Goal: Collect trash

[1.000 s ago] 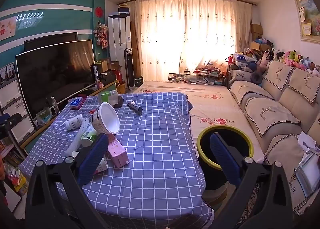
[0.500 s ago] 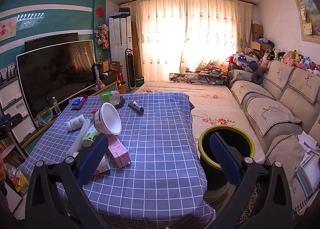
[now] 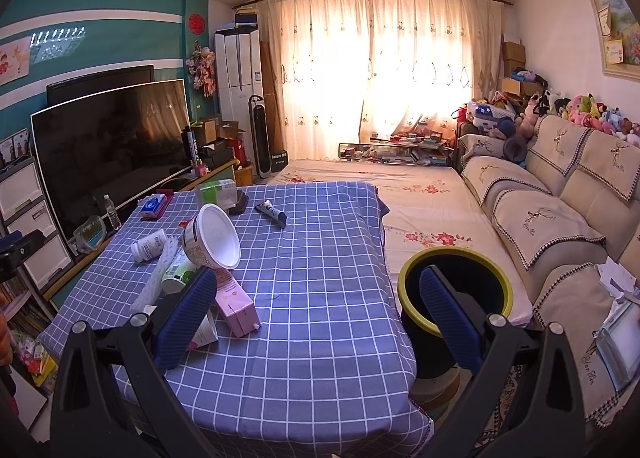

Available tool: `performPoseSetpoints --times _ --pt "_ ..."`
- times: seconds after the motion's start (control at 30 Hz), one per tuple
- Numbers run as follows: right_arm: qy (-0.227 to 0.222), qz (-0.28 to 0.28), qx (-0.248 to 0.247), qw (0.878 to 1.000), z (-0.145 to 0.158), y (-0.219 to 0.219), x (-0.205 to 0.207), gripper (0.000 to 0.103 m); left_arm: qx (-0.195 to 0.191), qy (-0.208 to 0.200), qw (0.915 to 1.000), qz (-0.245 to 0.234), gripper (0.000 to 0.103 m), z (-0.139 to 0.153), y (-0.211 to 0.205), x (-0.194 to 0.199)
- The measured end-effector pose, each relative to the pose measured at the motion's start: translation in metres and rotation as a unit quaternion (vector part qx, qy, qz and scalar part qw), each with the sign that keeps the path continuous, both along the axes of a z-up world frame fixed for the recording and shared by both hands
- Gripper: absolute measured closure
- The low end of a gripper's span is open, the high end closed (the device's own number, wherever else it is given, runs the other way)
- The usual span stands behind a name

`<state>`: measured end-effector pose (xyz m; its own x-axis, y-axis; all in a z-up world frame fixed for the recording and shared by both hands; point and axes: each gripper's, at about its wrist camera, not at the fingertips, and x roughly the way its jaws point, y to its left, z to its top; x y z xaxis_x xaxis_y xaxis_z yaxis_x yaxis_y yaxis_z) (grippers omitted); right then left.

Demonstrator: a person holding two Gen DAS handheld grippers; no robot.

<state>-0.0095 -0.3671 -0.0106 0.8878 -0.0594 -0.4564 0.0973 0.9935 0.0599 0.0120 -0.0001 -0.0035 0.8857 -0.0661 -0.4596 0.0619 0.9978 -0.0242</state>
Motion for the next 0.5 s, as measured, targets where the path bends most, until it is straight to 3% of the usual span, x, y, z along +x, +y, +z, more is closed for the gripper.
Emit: performPoseSetpoints --times 0.5 --pt "0.004 -0.001 0.001 1.0 -0.0032 -0.0012 0.0046 0.006 0.0 0.007 1.0 -0.002 0.005 -0.0034 -0.0008 0.0068"
